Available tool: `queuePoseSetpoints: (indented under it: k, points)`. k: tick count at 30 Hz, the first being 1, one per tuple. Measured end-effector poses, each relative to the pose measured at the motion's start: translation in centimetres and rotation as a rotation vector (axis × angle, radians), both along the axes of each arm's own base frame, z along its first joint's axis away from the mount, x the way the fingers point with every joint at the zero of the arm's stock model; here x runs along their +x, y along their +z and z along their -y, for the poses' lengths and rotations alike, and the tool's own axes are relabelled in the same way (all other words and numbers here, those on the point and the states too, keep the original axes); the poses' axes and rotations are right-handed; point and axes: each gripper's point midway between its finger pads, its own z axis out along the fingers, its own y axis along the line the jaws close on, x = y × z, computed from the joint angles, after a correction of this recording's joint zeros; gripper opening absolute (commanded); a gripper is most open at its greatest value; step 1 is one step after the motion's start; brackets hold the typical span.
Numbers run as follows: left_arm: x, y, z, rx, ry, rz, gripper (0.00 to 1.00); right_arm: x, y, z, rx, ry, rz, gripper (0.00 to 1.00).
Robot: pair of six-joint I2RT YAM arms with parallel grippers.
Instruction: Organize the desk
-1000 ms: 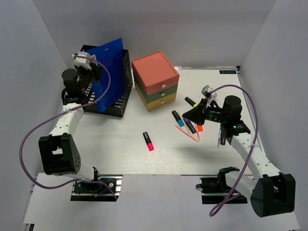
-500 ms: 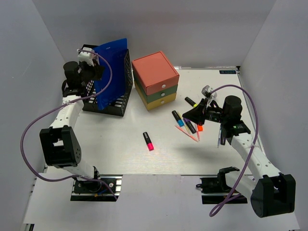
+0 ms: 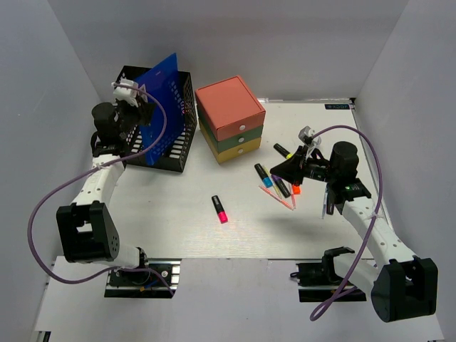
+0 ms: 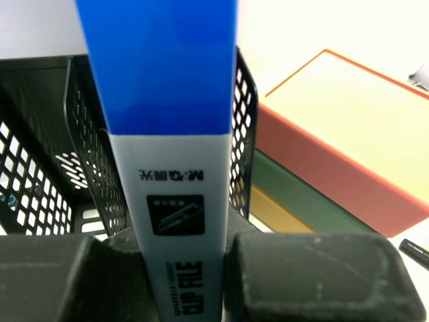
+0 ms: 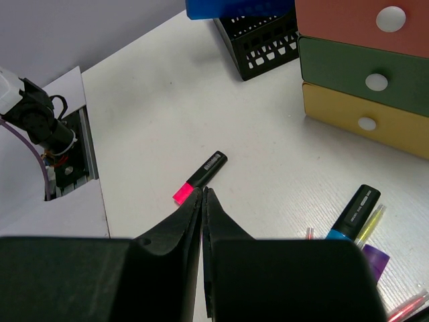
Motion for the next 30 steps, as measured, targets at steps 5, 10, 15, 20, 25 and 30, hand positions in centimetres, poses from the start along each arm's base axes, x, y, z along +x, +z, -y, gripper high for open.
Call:
queuePoseSetpoints:
  k: [5, 10, 15, 20, 25, 30]
  points:
    - [-1.1, 0.6, 0.4, -0.028, -0.02, 0.065, 0.0, 0.0, 0.1, 0.0, 0.001, 0.0, 0.004, 0.08]
    - [-0.9, 2.0, 0.9, -0.068, -0.051, 0.13, 0.0, -0.1, 0.2, 0.0, 0.001, 0.0, 0.006, 0.08]
    - [-0.2, 2.8, 1.2, -0.093, -0.075, 0.191, 0.0, -0.1, 0.2, 0.0, 0.001, 0.0, 0.007, 0.08]
    - [0.2, 2.3, 1.3, -0.106, -0.089, 0.209, 0.0, -0.1, 0.2, 0.0, 0.001, 0.0, 0.006, 0.08]
    - [-0.1, 1.8, 1.2, -0.124, -0.104, 0.227, 0.0, -0.1, 0.2, 0.0, 0.001, -0.001, 0.006, 0.08]
    - [-0.5, 1.2, 1.1, -0.156, -0.12, 0.237, 0.0, -0.1, 0.2, 0.0, 0.001, 0.0, 0.006, 0.08]
